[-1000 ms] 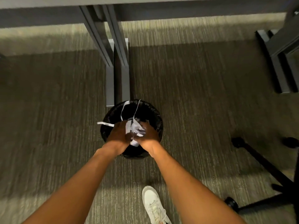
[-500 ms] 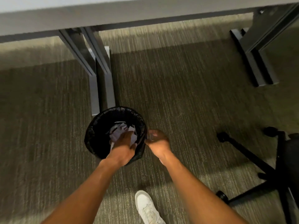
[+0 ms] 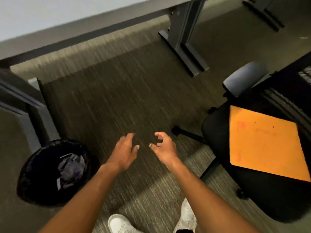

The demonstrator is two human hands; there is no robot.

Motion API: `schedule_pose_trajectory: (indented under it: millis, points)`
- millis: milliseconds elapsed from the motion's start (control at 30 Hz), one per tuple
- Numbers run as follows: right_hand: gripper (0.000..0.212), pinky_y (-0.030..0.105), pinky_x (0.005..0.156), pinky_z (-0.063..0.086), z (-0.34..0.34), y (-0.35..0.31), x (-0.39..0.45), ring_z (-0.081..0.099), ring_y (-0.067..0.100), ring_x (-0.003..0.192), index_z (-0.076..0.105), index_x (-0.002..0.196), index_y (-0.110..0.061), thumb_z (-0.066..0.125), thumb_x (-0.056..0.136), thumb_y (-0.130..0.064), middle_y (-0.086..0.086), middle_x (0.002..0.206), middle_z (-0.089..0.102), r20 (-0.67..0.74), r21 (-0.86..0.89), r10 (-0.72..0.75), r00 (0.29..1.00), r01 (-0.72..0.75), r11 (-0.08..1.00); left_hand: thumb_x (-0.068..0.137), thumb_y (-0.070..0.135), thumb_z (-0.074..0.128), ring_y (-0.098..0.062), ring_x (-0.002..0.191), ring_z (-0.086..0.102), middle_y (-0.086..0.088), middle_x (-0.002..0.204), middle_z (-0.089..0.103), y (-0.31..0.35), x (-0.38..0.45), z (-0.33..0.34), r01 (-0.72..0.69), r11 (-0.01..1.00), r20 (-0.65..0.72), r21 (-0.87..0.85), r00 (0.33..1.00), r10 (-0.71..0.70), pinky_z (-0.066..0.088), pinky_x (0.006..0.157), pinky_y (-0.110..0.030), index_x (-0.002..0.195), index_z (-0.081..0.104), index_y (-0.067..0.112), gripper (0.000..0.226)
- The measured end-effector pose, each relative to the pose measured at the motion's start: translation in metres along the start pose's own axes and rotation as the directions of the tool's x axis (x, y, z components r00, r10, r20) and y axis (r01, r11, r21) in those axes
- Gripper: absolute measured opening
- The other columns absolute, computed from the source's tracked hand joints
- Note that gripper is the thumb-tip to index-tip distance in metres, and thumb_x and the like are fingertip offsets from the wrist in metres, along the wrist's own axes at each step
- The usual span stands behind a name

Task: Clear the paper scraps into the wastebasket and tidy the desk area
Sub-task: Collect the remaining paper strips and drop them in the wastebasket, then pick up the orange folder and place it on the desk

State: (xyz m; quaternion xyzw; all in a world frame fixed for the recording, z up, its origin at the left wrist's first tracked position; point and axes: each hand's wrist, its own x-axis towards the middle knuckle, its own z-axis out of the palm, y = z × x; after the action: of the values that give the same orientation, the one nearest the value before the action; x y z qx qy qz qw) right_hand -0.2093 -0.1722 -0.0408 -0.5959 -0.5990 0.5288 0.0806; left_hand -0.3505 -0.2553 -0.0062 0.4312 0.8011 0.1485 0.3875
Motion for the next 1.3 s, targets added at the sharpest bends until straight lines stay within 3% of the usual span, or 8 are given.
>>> schedule_pose_trajectory:
  millis: [133,333,600,767,1000,1067,1167,1300]
  points:
    - [0.049,0.031,0.087,0.052,-0.096,0.024,0.008,0.060,0.018,0.104,0.053,0.127,-0.022,0.072,0.083,-0.018,0.004,0.132,0.052,-0.113,0.034,0.042,0.993,-0.038,0.999,0.096,0.022,0.055,-0.031,0.135,0.042,-0.016,0.145,0.042,0.080,0.024,0.029,-0.151,0.988,0.035,0.030,0.988,0.150,0.032,0.115,-0.038,0.145,0.036,0.010,0.054]
    - [0.049,0.031,0.087,0.050,-0.228,0.078,0.004,0.058,0.021,0.108,0.050,0.130,-0.021,0.070,0.085,-0.018,0.005,0.133,0.050,-0.257,0.074,0.113,0.960,-0.097,0.993,0.097,0.025,0.053,-0.028,0.136,0.039,-0.011,0.148,0.038,0.187,0.045,0.089,-0.296,0.953,0.145,0.062,0.948,0.284,0.036,0.112,-0.041,0.146,0.034,0.014,0.053]
    - [0.050,0.038,0.093,0.050,-0.340,0.178,-0.016,0.054,0.026,0.119,0.049,0.132,-0.019,0.068,0.086,-0.021,0.008,0.135,0.049,-0.376,0.180,0.318,0.870,-0.268,0.947,0.097,0.023,0.054,-0.028,0.139,0.036,-0.012,0.150,0.037,0.291,0.069,0.167,-0.437,0.883,0.289,0.172,0.879,0.379,0.034,0.115,-0.041,0.147,0.034,0.011,0.055]
    - [0.053,0.034,0.088,0.050,-0.366,0.230,-0.038,0.056,0.022,0.114,0.048,0.133,-0.019,0.070,0.085,-0.021,0.008,0.133,0.053,-0.414,0.281,0.443,0.795,-0.351,0.893,0.097,0.023,0.056,-0.031,0.139,0.034,-0.013,0.151,0.034,0.344,0.103,0.202,-0.493,0.823,0.339,0.280,0.853,0.396,0.036,0.113,-0.045,0.147,0.033,0.012,0.056]
    - [0.061,0.013,0.061,0.045,-0.362,0.263,-0.065,0.059,-0.004,0.079,0.042,0.136,-0.020,0.072,0.083,-0.021,0.003,0.120,0.060,-0.383,0.574,0.626,0.680,-0.356,0.738,0.095,0.025,0.058,-0.037,0.134,0.040,-0.017,0.148,0.038,0.404,0.156,0.232,-0.474,0.794,0.331,0.380,0.871,0.362,0.038,0.107,-0.050,0.146,0.034,0.013,0.058]
    - [0.061,0.014,0.061,0.047,-0.357,0.264,-0.066,0.063,0.000,0.081,0.042,0.136,-0.019,0.072,0.084,-0.021,0.000,0.112,0.065,-0.359,0.656,0.669,0.651,-0.334,0.677,0.095,0.027,0.058,-0.037,0.136,0.039,-0.017,0.148,0.038,0.409,0.167,0.238,-0.439,0.791,0.320,0.425,0.891,0.322,0.037,0.108,-0.050,0.146,0.032,0.013,0.059]
    - [0.056,0.028,0.077,0.058,-0.346,0.261,-0.062,0.069,0.013,0.085,0.046,0.133,-0.014,0.071,0.084,-0.016,0.001,0.098,0.070,-0.260,0.794,0.733,0.628,-0.292,0.533,0.094,0.028,0.059,-0.038,0.137,0.036,-0.017,0.149,0.037,0.412,0.181,0.245,-0.373,0.785,0.307,0.495,0.920,0.243,0.038,0.108,-0.051,0.148,0.029,0.013,0.063]
    - [0.042,0.027,0.073,0.060,-0.333,0.252,-0.051,0.072,0.016,0.083,0.054,0.122,-0.008,0.071,0.084,-0.012,0.007,0.092,0.070,-0.131,0.909,0.762,0.634,-0.231,0.347,0.093,0.028,0.059,-0.040,0.132,0.040,-0.018,0.145,0.040,0.407,0.190,0.250,-0.324,0.757,0.316,0.568,0.935,0.162,0.043,0.103,-0.054,0.147,0.032,0.015,0.062]
